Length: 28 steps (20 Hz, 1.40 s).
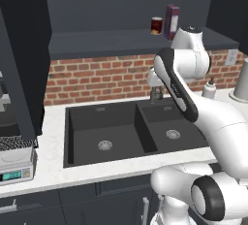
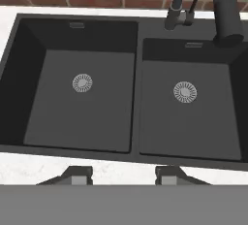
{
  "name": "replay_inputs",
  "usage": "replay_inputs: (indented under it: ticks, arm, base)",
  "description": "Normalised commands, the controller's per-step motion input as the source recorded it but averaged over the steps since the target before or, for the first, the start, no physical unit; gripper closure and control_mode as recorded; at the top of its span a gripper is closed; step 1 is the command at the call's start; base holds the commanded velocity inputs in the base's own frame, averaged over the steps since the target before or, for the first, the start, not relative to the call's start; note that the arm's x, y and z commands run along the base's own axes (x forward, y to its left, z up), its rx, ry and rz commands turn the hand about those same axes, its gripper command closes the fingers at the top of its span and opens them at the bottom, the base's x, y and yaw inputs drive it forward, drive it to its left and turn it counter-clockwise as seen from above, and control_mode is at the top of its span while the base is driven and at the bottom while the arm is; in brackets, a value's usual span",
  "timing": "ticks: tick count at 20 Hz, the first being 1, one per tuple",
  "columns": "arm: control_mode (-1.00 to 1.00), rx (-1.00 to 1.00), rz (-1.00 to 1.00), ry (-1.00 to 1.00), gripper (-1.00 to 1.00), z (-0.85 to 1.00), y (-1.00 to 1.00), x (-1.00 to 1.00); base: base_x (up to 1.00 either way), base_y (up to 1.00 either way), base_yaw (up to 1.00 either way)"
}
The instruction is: Pick the cereal and place it on the digital scale for weighing, and close the cabinet.
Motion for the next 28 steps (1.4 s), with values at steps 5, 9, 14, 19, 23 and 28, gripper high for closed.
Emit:
replay_inputs:
  ticks: [5, 9, 14, 19, 23, 28]
  arm:
    - [-1.00, 0.00, 0.06, -0.12, -1.00, 0.05, 0.03, -0.53]
    - [-1.00, 0.00, 0.02, -0.27, -1.00, 0.07, 0.01, -0.50]
    - [-1.00, 0.00, 0.00, -0.36, -1.00, 0.40, -0.03, -0.45]
    - [-1.00, 0.00, -0.03, -0.21, -1.00, 0.60, -0.14, -0.17]
    - [-1.00, 0.00, -0.11, -0.08, -1.00, 0.57, -0.14, 0.00]
    - [-1.00, 0.00, -0.07, -0.11, -1.00, 0.55, -0.11, 0.04]
  base:
    - [0.00, 0.00, 0.00]
    - [0.00, 0.00, 0.00]
    - [0.00, 0.00, 0.00]
    - [0.00, 0.00, 0.00]
    - [0.00, 0.00, 0.00]
    - [0.00, 0.00, 0.00]
